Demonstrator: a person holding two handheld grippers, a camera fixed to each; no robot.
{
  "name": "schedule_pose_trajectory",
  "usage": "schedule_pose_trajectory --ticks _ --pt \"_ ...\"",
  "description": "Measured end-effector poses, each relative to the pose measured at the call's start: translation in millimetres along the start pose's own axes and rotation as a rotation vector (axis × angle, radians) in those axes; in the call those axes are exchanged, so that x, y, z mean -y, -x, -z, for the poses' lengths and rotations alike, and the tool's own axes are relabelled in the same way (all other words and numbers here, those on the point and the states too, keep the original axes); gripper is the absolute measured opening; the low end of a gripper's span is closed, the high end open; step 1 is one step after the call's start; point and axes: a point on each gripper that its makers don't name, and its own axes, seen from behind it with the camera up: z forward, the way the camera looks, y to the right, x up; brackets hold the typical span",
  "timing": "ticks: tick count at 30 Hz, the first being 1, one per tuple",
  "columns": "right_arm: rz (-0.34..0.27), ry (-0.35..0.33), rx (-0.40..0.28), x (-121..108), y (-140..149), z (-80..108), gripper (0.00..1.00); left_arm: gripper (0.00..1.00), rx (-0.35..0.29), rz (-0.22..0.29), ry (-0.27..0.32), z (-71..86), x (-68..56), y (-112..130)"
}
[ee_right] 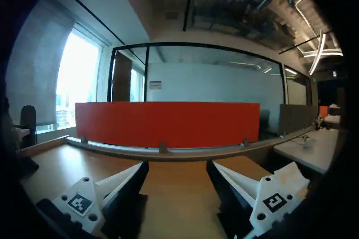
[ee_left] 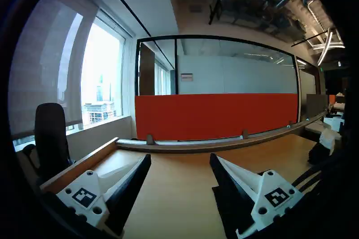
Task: Fold towel
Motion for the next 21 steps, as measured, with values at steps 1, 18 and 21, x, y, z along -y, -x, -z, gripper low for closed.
schedule_pose_trajectory --ticks 1,18,21 --pt "0.0 0.002 0.002 0 -4 0.3 1.0 0.97 0.0 0.001 0.0 -0.2 -0.1 -4" --pt "0.043 -0.037 0.06 10 -31 0.4 1.0 0.97 0.056 -0.023 0.084 -8.0 -20.2 -31" --pt "0.054 -0.062 0.07 14 -33 0.7 1.0 0.97 0.072 -0.021 0.109 -8.7 -25.7 -32"
